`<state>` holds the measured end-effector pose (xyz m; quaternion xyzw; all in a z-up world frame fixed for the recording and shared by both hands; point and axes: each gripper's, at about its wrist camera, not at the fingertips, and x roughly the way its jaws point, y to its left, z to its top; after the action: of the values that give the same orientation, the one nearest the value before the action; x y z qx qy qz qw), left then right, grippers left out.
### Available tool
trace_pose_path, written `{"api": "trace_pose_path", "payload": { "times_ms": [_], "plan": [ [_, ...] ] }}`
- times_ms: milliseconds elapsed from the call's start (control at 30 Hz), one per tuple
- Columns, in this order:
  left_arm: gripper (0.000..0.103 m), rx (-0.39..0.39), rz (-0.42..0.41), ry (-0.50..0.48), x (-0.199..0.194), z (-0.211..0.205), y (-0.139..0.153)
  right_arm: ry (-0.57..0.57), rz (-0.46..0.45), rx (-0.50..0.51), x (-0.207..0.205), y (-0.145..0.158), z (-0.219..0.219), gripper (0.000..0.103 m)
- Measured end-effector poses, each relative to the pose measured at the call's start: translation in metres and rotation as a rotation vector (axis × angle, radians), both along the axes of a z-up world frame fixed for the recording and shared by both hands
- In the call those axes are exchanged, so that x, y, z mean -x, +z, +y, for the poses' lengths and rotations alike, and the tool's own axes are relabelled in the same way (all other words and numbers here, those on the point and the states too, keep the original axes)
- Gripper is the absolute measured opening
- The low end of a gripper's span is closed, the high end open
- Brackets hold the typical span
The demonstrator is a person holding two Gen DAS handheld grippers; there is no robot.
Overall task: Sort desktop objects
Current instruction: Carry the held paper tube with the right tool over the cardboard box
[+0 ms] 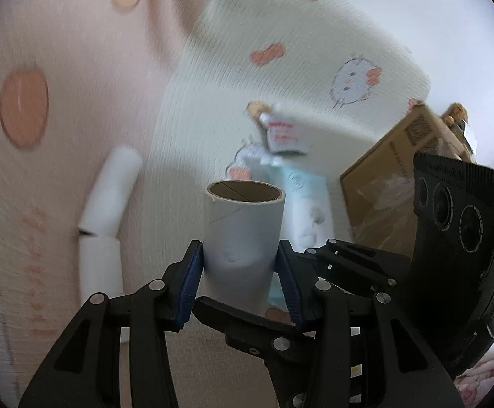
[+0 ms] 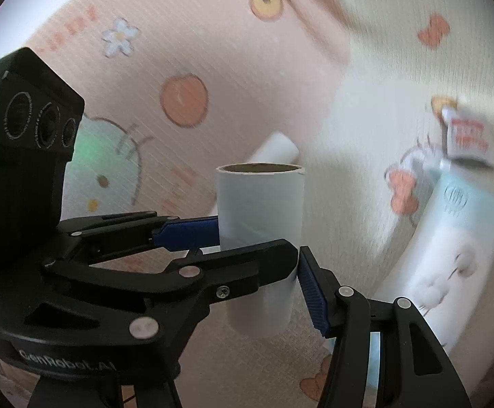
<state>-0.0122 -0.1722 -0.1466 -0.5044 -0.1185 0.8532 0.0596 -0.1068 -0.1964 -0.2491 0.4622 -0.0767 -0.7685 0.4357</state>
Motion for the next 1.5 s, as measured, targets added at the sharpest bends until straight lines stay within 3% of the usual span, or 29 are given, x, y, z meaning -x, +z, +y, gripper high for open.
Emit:
{"api": "trace_pose_path", "payload": {
  "times_ms": [67,133,267,667,867,1200,1500],
  "plan": [
    [0.048,0.016,0.034,-0.009,-0.001,0.004,0.014,-0.001,0.043,0.0,0.012,0.013,0.025,0.054],
    [0.048,0.029,0.063,-0.014,0.0,0.007,0.027,-0.003,0.067,0.004,-0.003,0.035,0.03,0.054],
    [0.048,0.061,0.118,-0.037,0.001,0.018,0.052,-0.015,0.124,0.012,-0.03,0.073,0.083,0.054],
    [0.048,0.164,0.361,-0.118,-0.01,0.059,0.166,-0.06,0.38,0.018,-0.042,0.178,0.133,0.054],
    [0.048,0.155,0.448,-0.16,-0.014,0.084,0.207,-0.093,0.477,-0.02,-0.059,0.231,0.166,0.054],
    [0.048,0.146,0.568,-0.286,-0.016,0.131,0.243,-0.196,0.538,-0.02,-0.074,0.277,0.223,0.054],
    [0.048,0.19,0.607,-0.42,-0.003,0.173,0.265,-0.285,0.561,-0.025,-0.076,0.299,0.27,0.054]
  ]
}}
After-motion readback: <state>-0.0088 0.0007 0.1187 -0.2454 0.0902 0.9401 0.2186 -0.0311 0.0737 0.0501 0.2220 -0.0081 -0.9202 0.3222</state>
